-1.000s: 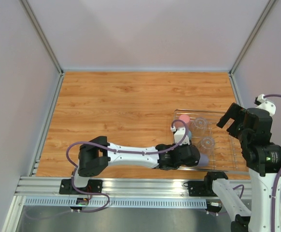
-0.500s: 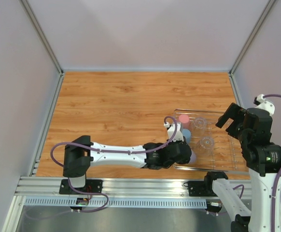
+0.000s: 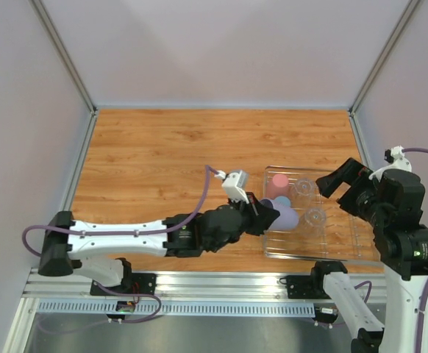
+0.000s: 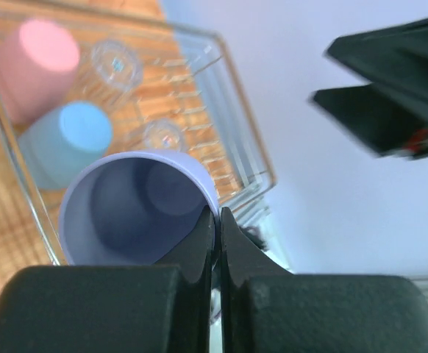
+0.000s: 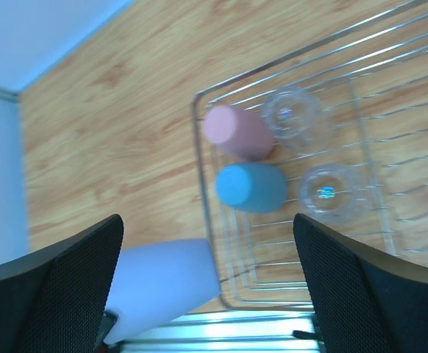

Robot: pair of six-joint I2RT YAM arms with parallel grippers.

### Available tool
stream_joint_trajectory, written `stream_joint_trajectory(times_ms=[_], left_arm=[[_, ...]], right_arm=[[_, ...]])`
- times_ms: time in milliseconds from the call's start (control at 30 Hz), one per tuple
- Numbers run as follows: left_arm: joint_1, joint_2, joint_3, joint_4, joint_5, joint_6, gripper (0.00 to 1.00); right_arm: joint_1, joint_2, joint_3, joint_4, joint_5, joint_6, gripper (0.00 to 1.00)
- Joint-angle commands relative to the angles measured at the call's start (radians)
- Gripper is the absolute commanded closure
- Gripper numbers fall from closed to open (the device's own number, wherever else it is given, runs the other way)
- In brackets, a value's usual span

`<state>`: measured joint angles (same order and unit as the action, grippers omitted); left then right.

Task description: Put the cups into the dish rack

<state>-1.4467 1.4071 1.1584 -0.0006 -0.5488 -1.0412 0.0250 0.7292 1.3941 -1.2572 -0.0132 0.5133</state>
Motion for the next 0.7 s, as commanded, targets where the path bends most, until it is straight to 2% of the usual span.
stream_joint_trajectory(times_ms=[0, 33, 67, 100, 167, 333, 467, 667], left_arm=[[-0.001, -0.162, -0.110, 0.261, -0.072, 0.147, 1.00], [0.003, -0.189, -0.139, 0.301, -0.112, 0.185, 1.00], [0.005, -0.215, -0.196, 0.398, -0.126, 0.222, 1.00], [0.008, -0.258, -0.222, 0.440, -0.137, 0.286, 1.00], [0.019, -0.292, -0.278, 0.551, -0.157, 0.345, 1.00], [0.038, -0.342, -0.318, 0.697, -0.168, 0.516, 1.00], [0.054, -0.350, -0.313, 0.747, -0.126, 0.543, 1.00], [0.065, -0.323, -0.263, 0.758, -0.070, 0.593, 1.00]], right_arm=[[0.003, -0.043, -0.059, 0.092, -0.290, 0.210, 0.00], [0.003, -0.091, -0.105, 0.152, -0.400, 0.367, 0.00], [0.003, -0.114, -0.153, 0.305, -0.447, 0.449, 0.00], [0.003, -0.141, -0.252, 0.385, -0.479, 0.523, 0.00], [0.003, -0.189, -0.312, 0.552, -0.496, 0.705, 0.00], [0.003, -0.174, -0.329, 0.643, -0.485, 0.817, 0.00], [0.012, -0.151, -0.375, 0.772, -0.505, 0.898, 0.00], [0.082, -0.119, -0.383, 0.817, -0.482, 0.923, 0.00]])
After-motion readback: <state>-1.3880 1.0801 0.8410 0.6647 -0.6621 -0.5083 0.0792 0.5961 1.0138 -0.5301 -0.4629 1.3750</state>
